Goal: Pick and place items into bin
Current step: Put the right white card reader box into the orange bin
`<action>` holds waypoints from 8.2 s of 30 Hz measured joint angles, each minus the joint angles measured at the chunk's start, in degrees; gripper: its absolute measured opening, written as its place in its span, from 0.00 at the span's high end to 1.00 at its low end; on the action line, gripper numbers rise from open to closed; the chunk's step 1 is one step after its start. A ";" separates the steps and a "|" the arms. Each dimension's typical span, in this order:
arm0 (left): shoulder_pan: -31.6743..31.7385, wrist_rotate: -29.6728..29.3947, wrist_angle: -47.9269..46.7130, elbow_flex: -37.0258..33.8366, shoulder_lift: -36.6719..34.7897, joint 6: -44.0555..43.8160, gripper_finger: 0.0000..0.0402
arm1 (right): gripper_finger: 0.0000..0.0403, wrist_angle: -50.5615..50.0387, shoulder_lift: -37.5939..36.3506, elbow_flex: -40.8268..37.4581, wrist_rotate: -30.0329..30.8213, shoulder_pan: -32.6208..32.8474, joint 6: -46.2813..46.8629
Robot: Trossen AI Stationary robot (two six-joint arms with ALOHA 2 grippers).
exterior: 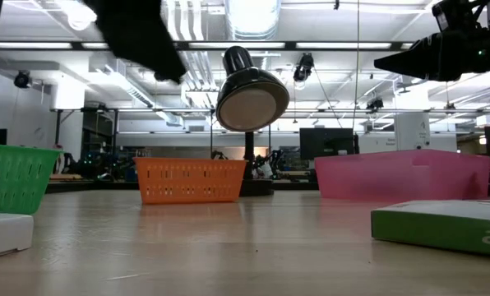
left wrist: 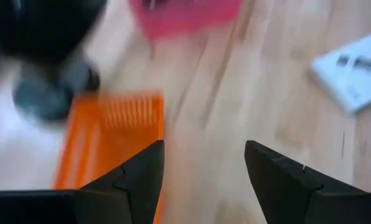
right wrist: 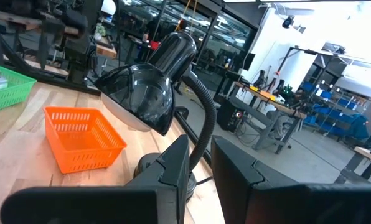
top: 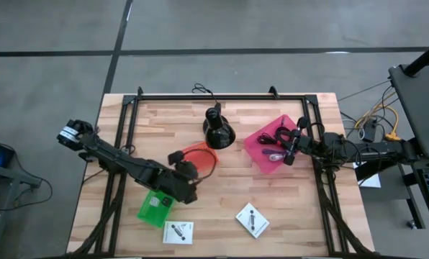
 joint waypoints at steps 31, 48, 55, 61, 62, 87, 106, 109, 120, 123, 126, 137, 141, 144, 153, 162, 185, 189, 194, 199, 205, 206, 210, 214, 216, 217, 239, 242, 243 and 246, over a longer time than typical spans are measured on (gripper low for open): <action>0.11 -5.12 38.93 -16.55 -0.81 47.19 0.97 | 0.86 0.35 0.04 0.42 -49.75 0.20 3.06; 0.26 -5.16 38.99 -16.36 -0.81 47.30 0.98 | 0.98 0.34 7.02 4.39 -27.12 11.49 2.51; 0.49 -5.16 38.94 -16.36 -0.81 47.24 0.98 | 0.98 0.01 15.03 8.26 -16.48 20.14 6.73; 0.49 -5.01 39.14 -16.31 -0.81 46.97 0.97 | 0.98 -1.05 25.60 12.33 -1.90 33.11 9.07; 0.49 -4.98 38.99 -16.36 -0.81 46.97 0.97 | 0.98 -2.54 27.38 13.36 2.21 35.48 9.95; 1.33 20.62 48.94 -15.25 0.48 33.29 0.52 | 0.98 -24.14 74.66 39.28 27.32 65.66 34.41; 4.05 28.04 43.17 1.20 19.32 31.83 0.47 | 0.98 -39.69 92.67 56.06 25.29 67.28 43.82; 4.89 28.24 40.75 3.80 21.61 32.25 0.47 | 0.98 -40.89 93.87 56.66 25.38 67.28 44.03; 7.69 28.67 37.83 5.18 22.65 31.49 0.47 | 0.98 -40.48 95.30 55.75 25.24 66.34 45.21; 9.07 31.06 38.10 5.35 23.73 30.27 0.47 | 0.98 -40.29 95.19 55.69 24.71 66.11 44.60; 10.24 33.77 38.22 5.37 25.20 30.17 0.47 | 0.98 -40.11 95.34 55.67 23.94 65.74 44.42; 10.54 39.04 38.92 6.10 28.37 24.51 0.47 | 0.98 -38.94 95.54 55.60 23.80 65.40 43.35; 10.96 42.67 38.91 7.52 29.51 10.93 0.47 | 0.98 -38.88 95.47 55.56 23.83 65.37 43.36; 10.96 43.99 39.07 8.55 29.88 3.22 0.47 | 0.98 -38.75 95.47 55.56 23.82 65.25 43.06; 11.94 48.81 39.32 8.89 29.86 -17.18 0.47 | 0.98 -38.00 95.47 55.60 23.79 65.01 39.59; 13.61 48.82 41.68 9.68 34.04 -24.07 0.47 | 0.98 -36.77 95.48 55.60 23.35 64.87 36.17; 13.99 55.51 41.38 13.26 39.15 -28.86 0.47 | 0.98 -36.96 95.47 55.60 20.19 61.67 31.29; 14.00 58.18 41.09 13.28 39.17 -30.01 0.47 | 0.98 -36.77 95.47 55.58 20.17 60.84 29.62; 14.00 59.34 40.82 13.33 39.19 -31.74 0.47 | 0.98 -35.13 95.47 55.54 20.38 60.15 25.39; 14.00 61.54 40.63 13.41 39.23 -32.04 0.47 | 0.98 -34.77 95.47 55.54 19.72 58.68 23.40; 14.06 62.13 40.42 13.50 39.28 -32.25 0.47 | 0.98 -34.58 95.47 55.52 16.37 57.79 22.49; 14.08 62.20 40.43 13.50 39.28 -32.27 0.47 | 0.98 -34.60 95.47 55.52 16.35 57.79 22.47; 14.08 61.80 40.45 13.50 39.28 -32.35 0.47 | 0.98 -34.53 95.47 55.52 16.37 57.49 21.86; 14.08 61.48 40.34 13.78 39.34 -32.45 0.47 | 0.98 -34.32 95.47 55.52 16.44 56.59 20.38; 14.06 61.42 40.40 13.70 39.34 -32.41 0.47 | 0.98 -34.34 95.47 55.52 16.40 55.88 19.69; 14.06 61.43 40.41 13.65 39.34 -32.11 0.47 | 0.98 -34.35 95.47 55.52 16.40 55.54 19.39; 13.67 65.22 38.27 17.29 45.70 -31.84 0.47 | 0.98 -32.47 94.93 55.46 22.73 52.28 10.97; 13.69 65.59 38.16 17.54 45.26 -31.81 0.47 | 0.98 -32.48 94.36 55.32 23.17 52.28 10.30; 13.69 65.59 38.15 17.54 45.04 -31.62 0.47 | 0.98 -32.53 94.15 55.30 23.26 52.28 9.78; 13.69 65.44 38.16 17.21 44.66 -31.07 0.47 | 0.98 -32.30 93.79 55.31 25.25 52.30 9.20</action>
